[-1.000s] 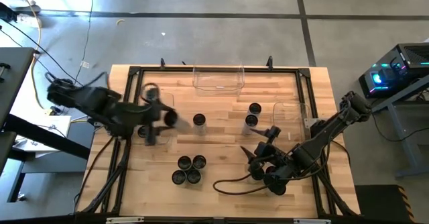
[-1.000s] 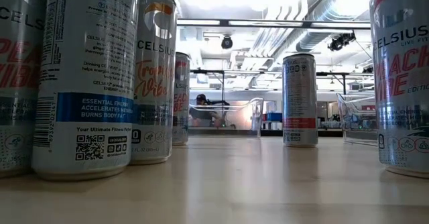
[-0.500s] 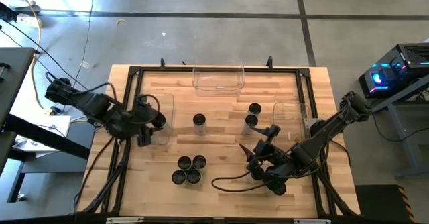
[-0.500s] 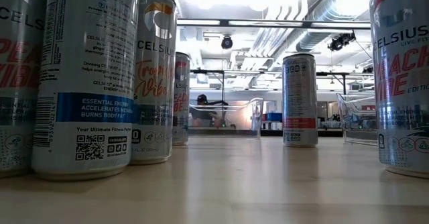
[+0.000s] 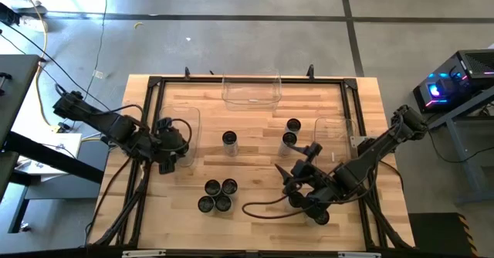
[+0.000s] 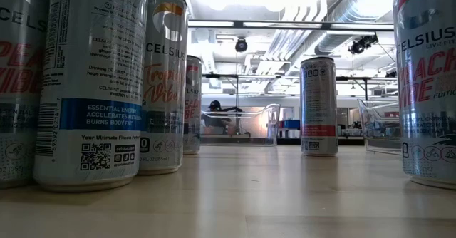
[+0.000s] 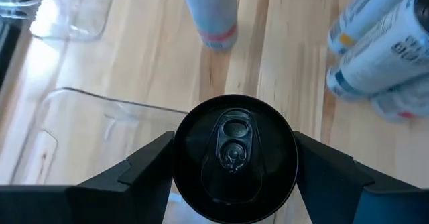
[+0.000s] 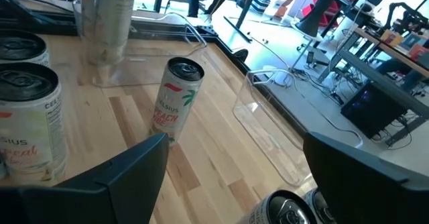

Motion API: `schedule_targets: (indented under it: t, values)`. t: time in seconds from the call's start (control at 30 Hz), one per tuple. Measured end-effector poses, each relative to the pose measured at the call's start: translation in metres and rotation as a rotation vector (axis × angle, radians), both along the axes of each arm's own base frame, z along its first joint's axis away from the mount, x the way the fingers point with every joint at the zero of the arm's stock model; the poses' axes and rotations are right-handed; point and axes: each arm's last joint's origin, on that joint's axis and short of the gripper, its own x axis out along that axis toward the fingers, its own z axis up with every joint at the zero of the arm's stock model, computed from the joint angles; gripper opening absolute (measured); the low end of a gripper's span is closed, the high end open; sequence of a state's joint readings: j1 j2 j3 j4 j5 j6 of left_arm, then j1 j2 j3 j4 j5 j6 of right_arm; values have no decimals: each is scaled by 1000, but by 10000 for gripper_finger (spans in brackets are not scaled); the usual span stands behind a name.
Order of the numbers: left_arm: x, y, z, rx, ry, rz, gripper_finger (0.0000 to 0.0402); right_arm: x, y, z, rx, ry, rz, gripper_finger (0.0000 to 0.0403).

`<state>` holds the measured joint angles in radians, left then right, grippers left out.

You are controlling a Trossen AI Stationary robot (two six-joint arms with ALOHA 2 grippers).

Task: Sort soda cans
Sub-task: Put the white-yellow soda can into the left transparent bin

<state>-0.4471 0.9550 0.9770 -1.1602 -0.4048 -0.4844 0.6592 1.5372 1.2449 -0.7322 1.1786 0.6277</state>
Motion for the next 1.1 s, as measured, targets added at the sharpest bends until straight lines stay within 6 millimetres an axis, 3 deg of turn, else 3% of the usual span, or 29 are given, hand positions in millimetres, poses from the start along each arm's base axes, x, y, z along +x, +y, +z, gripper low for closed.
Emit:
schedule_targets:
  t: [0.37,1.1]
  values:
    - [-1,0,-20,2,64,2,273,1,-1,0,-5,5,-3,342]
    - [-3,-2,-22,-104,105,29,277,2,-3,0,-19,16,-2,342]
